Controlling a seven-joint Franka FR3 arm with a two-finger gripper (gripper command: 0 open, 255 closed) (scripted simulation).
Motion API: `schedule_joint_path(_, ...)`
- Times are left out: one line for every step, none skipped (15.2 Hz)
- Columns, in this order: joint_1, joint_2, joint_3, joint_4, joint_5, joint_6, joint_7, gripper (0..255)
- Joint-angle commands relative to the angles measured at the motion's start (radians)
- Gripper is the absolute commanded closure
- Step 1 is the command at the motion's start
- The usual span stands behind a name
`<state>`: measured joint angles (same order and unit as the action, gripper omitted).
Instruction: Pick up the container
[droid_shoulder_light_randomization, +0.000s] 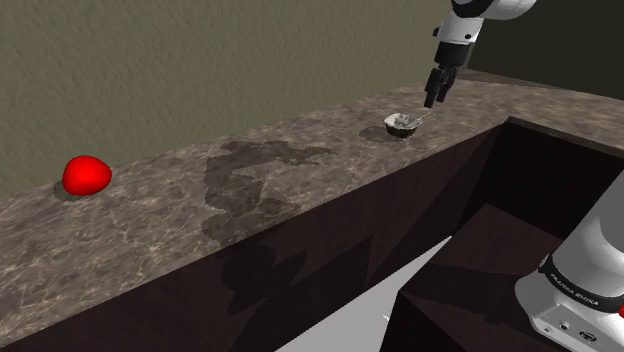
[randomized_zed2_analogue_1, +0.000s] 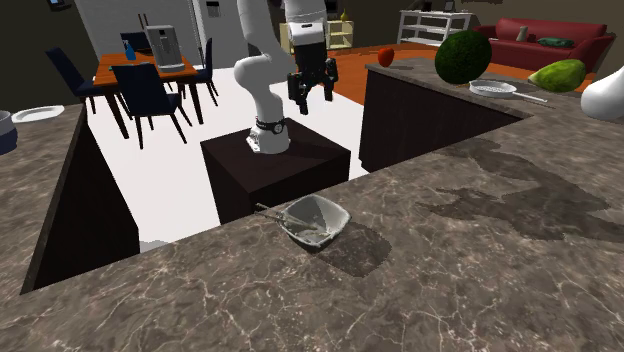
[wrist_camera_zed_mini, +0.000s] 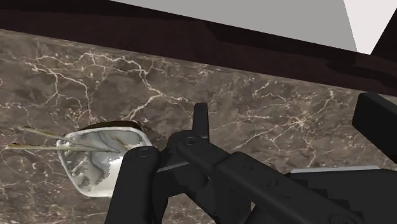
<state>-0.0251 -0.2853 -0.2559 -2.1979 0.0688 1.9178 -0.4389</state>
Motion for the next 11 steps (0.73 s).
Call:
schedule_joint_path(-0.004,0.076,-0.033,0.052,0.018,0.012,-0.068,0)
schedule_joint_path(-0.006,0.116,-0.047,0.08,0.031,0.016,-0.099,0)
schedule_joint_path(-0.008,0.156,-0.06,0.111,0.045,0.018,-0.13,0)
schedule_joint_path(-0.011,0.197,-0.072,0.143,0.06,0.019,-0.161,0)
schedule_joint_path(-0.016,0.238,-0.082,0.176,0.076,0.018,-0.191,0)
schedule_joint_path(-0.021,0.28,-0.091,0.212,0.093,0.016,-0.222,0)
schedule_joint_path(-0.028,0.323,-0.099,0.249,0.111,0.012,-0.251,0)
schedule_joint_path(-0.037,0.367,-0.104,0.287,0.129,0.007,-0.28,0)
schedule_joint_path(-0.047,0.41,-0.109,0.328,0.147,0.0,-0.308,0)
schedule_joint_path(-0.058,0.455,-0.112,0.37,0.166,-0.008,-0.335,0)
schedule_joint_path(-0.07,0.499,-0.113,0.415,0.184,-0.018,-0.36,0)
